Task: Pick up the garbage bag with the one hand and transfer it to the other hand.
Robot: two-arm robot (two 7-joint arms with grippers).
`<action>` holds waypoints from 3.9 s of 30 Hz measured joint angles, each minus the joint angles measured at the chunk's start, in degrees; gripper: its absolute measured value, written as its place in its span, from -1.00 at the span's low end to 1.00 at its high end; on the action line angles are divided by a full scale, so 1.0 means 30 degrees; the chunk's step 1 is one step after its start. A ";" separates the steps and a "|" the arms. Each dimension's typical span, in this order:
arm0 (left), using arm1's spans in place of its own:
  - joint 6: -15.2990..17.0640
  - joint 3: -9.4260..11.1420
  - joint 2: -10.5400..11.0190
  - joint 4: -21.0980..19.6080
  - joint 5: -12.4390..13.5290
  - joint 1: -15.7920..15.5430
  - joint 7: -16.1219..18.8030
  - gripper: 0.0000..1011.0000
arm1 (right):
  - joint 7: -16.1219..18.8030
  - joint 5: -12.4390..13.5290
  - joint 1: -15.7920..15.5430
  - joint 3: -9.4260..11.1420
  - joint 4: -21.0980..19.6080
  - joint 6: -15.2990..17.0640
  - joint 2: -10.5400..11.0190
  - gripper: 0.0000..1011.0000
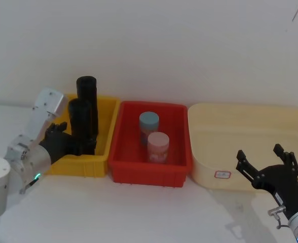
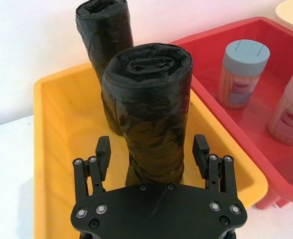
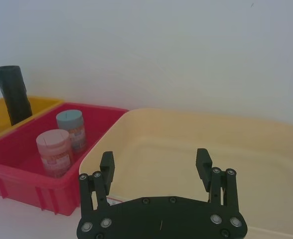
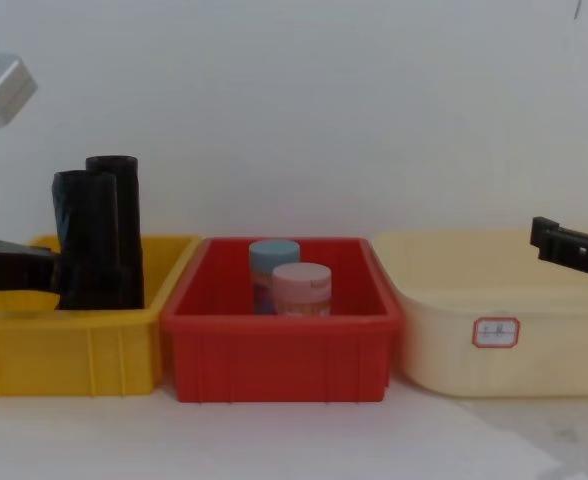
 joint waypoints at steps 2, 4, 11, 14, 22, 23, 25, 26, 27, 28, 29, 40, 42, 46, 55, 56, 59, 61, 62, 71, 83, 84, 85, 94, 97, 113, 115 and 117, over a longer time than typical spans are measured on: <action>-0.0001 0.0115 -0.0183 0.0290 0.0129 -0.0230 0.0057 0.98 | 0.0000 0.0000 0.0000 0.0000 -0.0001 0.0000 0.0000 0.98; -0.0002 0.0207 -0.0342 0.0558 0.0234 -0.0438 0.0095 0.98 | 0.0000 0.0000 0.0000 0.0000 0.0000 0.0000 0.0000 0.98; -0.0040 0.0422 -0.0818 0.1399 0.0520 -0.1012 0.0191 0.98 | 0.0000 -0.0001 0.0000 0.0000 -0.0001 0.0000 0.0000 0.98; -0.0052 0.0479 -0.0983 0.1676 0.0614 -0.1191 0.0233 0.98 | 0.0000 0.0000 0.0001 0.0000 -0.0001 0.0000 0.0000 0.98; -0.0069 0.0568 -0.1247 0.2120 0.0771 -0.1484 0.0294 0.98 | 0.0000 0.0001 0.0001 0.0000 0.0000 0.0000 0.0001 0.98; -0.0074 0.0583 -0.1280 0.2183 0.0792 -0.1526 0.0302 0.96 | 0.0000 0.0000 0.0000 0.0000 -0.0001 -0.0001 0.0000 0.98; -0.0077 0.0598 -0.1313 0.2240 0.0810 -0.1565 0.0309 0.89 | 0.0000 0.0000 0.0000 0.0000 0.0000 0.0000 0.0001 0.98; -0.0079 0.0601 -0.1324 0.2262 0.0818 -0.1579 0.0313 0.87 | 0.0000 0.0000 0.0000 0.0001 0.0000 -0.0001 0.0001 0.98; -0.0083 0.0612 -0.1354 0.2311 0.0834 -0.1610 0.0319 0.79 | 0.0000 0.0000 0.0000 -0.0001 0.0000 0.0001 0.0000 0.98; -0.0083 0.0612 -0.1354 0.2311 0.0834 -0.1610 0.0319 0.79 | 0.0000 0.0000 0.0000 -0.0001 0.0000 0.0001 0.0000 0.98; -0.0087 0.0619 -0.1375 0.2348 0.0852 -0.1635 0.0324 0.73 | 0.0000 0.0000 0.0001 0.0000 -0.0001 0.0000 0.0000 0.98; -0.0093 0.0655 -0.1477 0.2521 0.0907 -0.1752 0.0347 0.15 | 0.0012 0.0000 0.0013 0.0000 0.0013 0.0000 -0.0001 0.98; -0.0094 0.0661 -0.1489 0.2542 0.0915 -0.1764 0.0353 0.10 | 0.0070 0.0003 0.0043 -0.0002 0.0055 0.0012 -0.0002 0.98; -0.0093 0.0671 -0.1507 0.2568 0.0923 -0.1784 0.0361 0.05 | 0.0435 0.0115 0.0335 -0.0071 0.0350 0.0188 0.0014 0.98; -0.0094 0.0674 -0.1526 0.2611 0.0942 -0.1806 0.0363 -0.04 | 0.1842 0.0763 0.1597 -0.0415 0.1429 0.1308 0.0048 0.98; -0.0094 0.0674 -0.1529 0.2613 0.0944 -0.1809 0.0363 -0.06 | 0.2178 0.0937 0.1957 -0.0541 0.1679 0.1661 0.0033 0.98; -0.0094 0.0674 -0.1532 0.2618 0.0945 -0.1812 0.0362 -0.07 | 0.2578 0.1147 0.2464 -0.0731 0.1985 0.2174 -0.0011 0.98; -0.0093 0.0674 -0.1534 0.2622 0.0945 -0.1814 0.0361 -0.08 | 0.2970 0.1352 0.3037 -0.0958 0.2275 0.2754 -0.0073 0.98; -0.0094 0.0674 -0.1536 0.2624 0.0945 -0.1817 0.0361 -0.08 | 0.3112 0.1402 0.3216 -0.1027 0.2346 0.2994 -0.0090 0.98; -0.0090 0.0674 -0.1547 0.2641 0.0946 -0.1829 0.0360 -0.08 | 0.4006 0.1593 0.5459 -0.2197 0.3078 0.5190 -0.0356 0.98; -0.0091 0.0674 -0.1546 0.2644 0.0945 -0.1829 0.0358 -0.08 | 0.4622 0.1058 0.8052 -0.3884 0.4337 0.6914 -0.1072 0.98; -0.0090 0.0674 -0.1545 0.2644 0.0944 -0.1829 0.0358 -0.08 | 0.4667 0.0993 0.8299 -0.4032 0.4507 0.7057 -0.1180 0.98; -0.0091 0.0674 -0.1547 0.2643 0.0945 -0.1828 0.0359 -0.08 | 0.4695 0.0959 0.8412 -0.4108 0.4590 0.7125 -0.1231 0.98; -0.0091 0.0674 -0.1546 0.2644 0.0944 -0.1827 0.0360 -0.08 | 0.4974 0.0640 0.9557 -0.4806 0.5688 0.7694 -0.1859 0.98; -0.0091 0.0674 -0.1546 0.2643 0.0943 -0.1828 0.0360 -0.08 | 0.5067 0.0565 0.9866 -0.4962 0.6065 0.7816 -0.2061 0.98; -0.0091 0.0674 -0.1546 0.2642 0.0943 -0.1828 0.0360 -0.08 | 0.5441 0.0463 1.1099 -0.5453 0.8355 0.8192 -0.3016 0.98; -0.0091 0.0673 -0.1546 0.2643 0.0943 -0.1827 0.0361 -0.08 | 0.5483 0.0428 1.1256 -0.5519 0.8696 0.8196 -0.3142 0.98; -0.0091 0.0674 -0.1546 0.2643 0.0943 -0.1827 0.0360 -0.08 | 0.5502 0.0403 1.1337 -0.5560 0.8924 0.8200 -0.3213 0.98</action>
